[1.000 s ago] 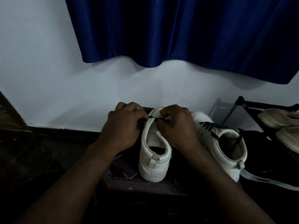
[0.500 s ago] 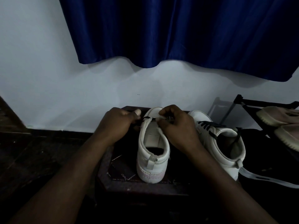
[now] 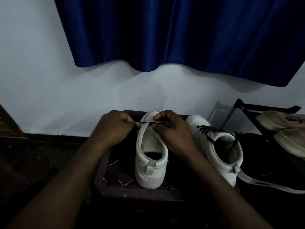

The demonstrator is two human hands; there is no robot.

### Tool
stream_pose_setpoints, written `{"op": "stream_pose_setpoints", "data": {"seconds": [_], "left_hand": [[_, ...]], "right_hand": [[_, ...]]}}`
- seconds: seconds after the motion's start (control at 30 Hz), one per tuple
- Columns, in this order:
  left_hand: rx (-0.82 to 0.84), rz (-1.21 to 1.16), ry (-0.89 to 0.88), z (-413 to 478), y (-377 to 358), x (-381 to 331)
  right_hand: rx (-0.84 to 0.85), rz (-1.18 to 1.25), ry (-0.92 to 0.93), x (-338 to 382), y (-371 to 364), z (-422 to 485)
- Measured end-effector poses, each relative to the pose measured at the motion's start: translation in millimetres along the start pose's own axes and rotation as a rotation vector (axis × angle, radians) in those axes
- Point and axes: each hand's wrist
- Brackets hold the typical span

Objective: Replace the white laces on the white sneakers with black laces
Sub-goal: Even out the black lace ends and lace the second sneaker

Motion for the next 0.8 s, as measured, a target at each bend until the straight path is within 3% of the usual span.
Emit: {"op": "stream_pose_setpoints", "data": {"seconds": [0.13, 0.2, 0.4, 0.53, 0.63, 0.73, 0.8], "left_hand": [[0.07, -0.608, 0.123, -4, 13, -7], [0.048, -0.801, 0.106, -5, 13, -15], [0.024, -0.933, -0.071, -9, -3, -35], [-0.016, -0.951, -0.069, -6, -3, -32], [0.005, -1.009, -0.01, -5, 2, -27], [0.069, -1.311, 0.025, -4, 9, -26], [0.026, -1.455, 0.009, -2, 15, -25]], "right_hand": [[-0.023, -0.003, 0.039, 5, 0, 3], [-0.039, 0.08, 0.048, 10, -2, 8], [0.11, 0.293, 0.163, 24, -19, 17], [0.066, 0.348, 0.163, 23, -20, 20], [-0.043, 0.654, 0.084, 24, -16, 23], [-0.13, 1.042, -0.023, 25, -10, 25], [-0.163, 1.13, -0.061, 24, -9, 26]]}}
Point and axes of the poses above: each hand's wrist, its own z-axis towards the middle knuckle, its own y-axis out of the back of the hand, x = y × z, and after that the axes turned 4 degrees about y, right-handed
